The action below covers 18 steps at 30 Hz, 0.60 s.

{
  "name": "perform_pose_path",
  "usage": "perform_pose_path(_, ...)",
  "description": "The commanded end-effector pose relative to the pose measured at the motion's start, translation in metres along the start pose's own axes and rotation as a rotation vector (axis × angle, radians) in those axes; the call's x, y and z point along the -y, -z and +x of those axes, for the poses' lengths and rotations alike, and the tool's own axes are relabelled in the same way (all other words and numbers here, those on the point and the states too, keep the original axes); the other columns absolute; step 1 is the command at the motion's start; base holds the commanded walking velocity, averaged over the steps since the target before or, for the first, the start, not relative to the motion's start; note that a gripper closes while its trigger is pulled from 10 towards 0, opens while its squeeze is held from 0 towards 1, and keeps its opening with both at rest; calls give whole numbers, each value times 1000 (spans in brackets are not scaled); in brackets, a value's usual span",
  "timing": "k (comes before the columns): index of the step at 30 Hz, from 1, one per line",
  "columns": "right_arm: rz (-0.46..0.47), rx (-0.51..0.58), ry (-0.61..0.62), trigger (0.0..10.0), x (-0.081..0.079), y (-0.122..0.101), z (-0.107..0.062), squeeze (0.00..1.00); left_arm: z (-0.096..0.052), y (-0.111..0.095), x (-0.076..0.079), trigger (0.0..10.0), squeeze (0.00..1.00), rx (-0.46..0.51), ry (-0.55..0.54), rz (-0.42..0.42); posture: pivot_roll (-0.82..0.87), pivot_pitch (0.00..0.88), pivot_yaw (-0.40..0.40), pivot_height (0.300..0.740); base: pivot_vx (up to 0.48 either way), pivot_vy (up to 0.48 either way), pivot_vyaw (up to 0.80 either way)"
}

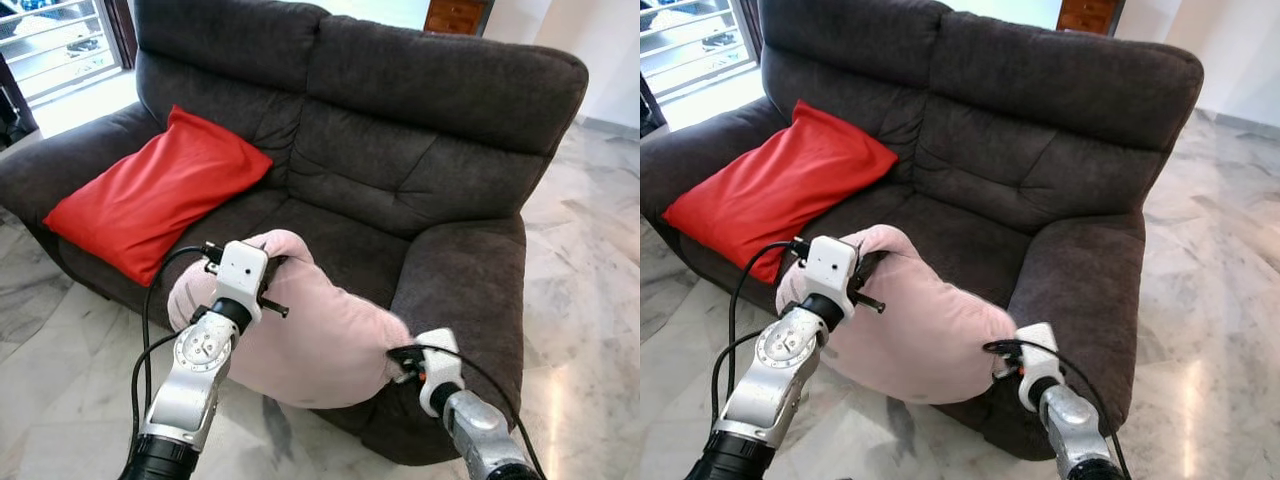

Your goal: Move the pillow to the sofa from floor

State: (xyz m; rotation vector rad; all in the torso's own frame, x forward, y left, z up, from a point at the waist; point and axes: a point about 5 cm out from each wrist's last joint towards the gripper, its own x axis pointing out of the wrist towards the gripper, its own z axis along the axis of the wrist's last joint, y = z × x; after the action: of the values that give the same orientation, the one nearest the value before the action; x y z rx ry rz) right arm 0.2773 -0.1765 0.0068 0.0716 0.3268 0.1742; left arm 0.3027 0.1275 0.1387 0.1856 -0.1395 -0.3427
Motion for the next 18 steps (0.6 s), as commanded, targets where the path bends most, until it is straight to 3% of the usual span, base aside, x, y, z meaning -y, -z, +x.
perform_pose_path(1,33,242,129,10000,17,-40,-5,0,-8,8,1,10000,0,-19,18,2,43,0,-64,740,0,0,0)
perform_pose_path(4,35,270,130,10000,16,-43,-8,0,-11,11,0,10000,0,-32,16,7,43,0,-64,740,0,0,0)
perform_pose_path(10,18,394,150,10000,4,-49,-34,0,-38,27,-18,10000,0,-69,-146,67,52,0,-70,740,0,0,0)
perform_pose_path(18,17,333,211,10000,-2,-35,-42,0,-40,42,-15,10000,0,-103,-142,46,50,0,-71,740,0,0,0)
